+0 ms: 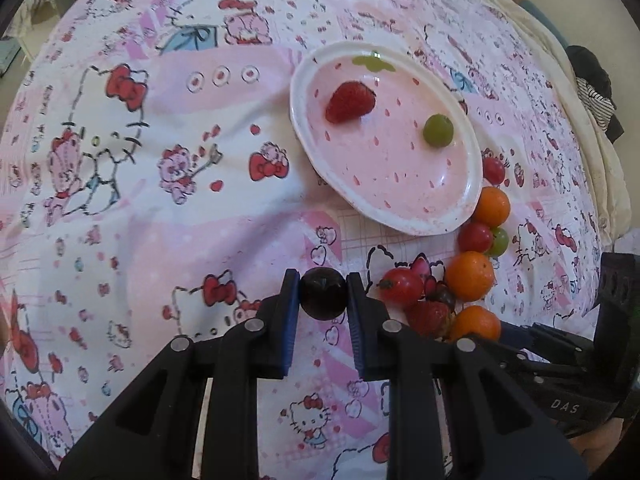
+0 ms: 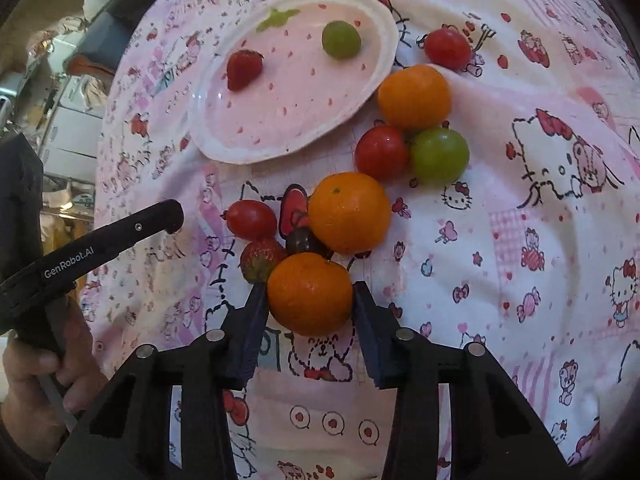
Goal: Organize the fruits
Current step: 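Grasp the dark round fruit with the left gripper while the right grasps a mandarin, then place the dark fruit and the mandarin onto the pink plate, opening both grippers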
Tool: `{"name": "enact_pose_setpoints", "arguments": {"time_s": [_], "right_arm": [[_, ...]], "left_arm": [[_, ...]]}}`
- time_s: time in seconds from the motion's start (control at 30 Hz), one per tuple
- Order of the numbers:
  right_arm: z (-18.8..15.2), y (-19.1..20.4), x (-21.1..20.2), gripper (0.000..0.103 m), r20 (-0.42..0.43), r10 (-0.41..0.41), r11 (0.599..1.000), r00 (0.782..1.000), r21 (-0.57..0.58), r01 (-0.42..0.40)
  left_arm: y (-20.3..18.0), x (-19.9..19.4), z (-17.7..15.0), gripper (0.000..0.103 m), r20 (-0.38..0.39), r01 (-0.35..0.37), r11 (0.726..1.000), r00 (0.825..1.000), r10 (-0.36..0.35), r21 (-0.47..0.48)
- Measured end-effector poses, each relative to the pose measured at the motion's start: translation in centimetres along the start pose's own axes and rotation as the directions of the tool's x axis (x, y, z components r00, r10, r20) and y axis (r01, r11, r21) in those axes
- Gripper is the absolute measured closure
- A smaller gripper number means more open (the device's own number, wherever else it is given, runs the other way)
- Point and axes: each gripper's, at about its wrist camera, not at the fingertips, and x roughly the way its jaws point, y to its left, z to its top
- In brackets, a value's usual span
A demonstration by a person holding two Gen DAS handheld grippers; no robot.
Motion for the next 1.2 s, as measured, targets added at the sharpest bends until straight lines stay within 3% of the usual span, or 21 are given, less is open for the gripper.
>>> {"name": "enact_pose_setpoints", "arguments": {"time_s": [0.27,0.43,0.6,0.8,0.97,1.07,1.2], "right_arm": [[-1.2,-0.1,-2.3,0.059,0.058,0.009,1.000,0.998,0.010,-0.010],[-1.3,-0.4,-4.6,0.059,0.141,0.033,0.999,0.990,0.025,-0.037],[-0.5,-0.8,-7.6,0.059,0.264,0.056,0.996,0.963,0.047,-0.071],[2.0,-0.6,-10.0,0.059,0.395,0.004,0.998,0.919,0.052,-0.027],[4.5,-0.4,-10.8,0.059,0.427,0.037,0.998,0.904,0.032,-0.056],[6.0,-0.2,-10.9,0.059,0.430,0.037,0.999,0.902,0.017,-0.049],[7.8,-0.2,-10.6,0.059,0.424,0.034,0.999,0.905,-0.003,-0.036]], "left_arm": [[0.1,-1.4,-0.9,0.084,0.041,-0.013,1.000,0.999,0.013,0.002],[0.8,-3.2,-0.8,0.084,0.113,-0.049,0.999,0.992,0.049,-0.002],[1.0,-5.9,-0.3,0.084,0.211,-0.072,0.997,0.975,0.069,0.009],[0.0,-8.5,1.9,0.084,0.323,-0.076,0.996,0.944,0.057,0.046],[-1.1,-8.9,3.8,0.084,0.351,-0.086,0.991,0.935,0.045,0.101],[-1.7,-9.1,5.0,0.084,0.381,-0.101,0.986,0.924,0.044,0.131],[-2.4,-8.7,6.5,0.084,0.387,-0.107,0.982,0.921,0.039,0.155]]}}
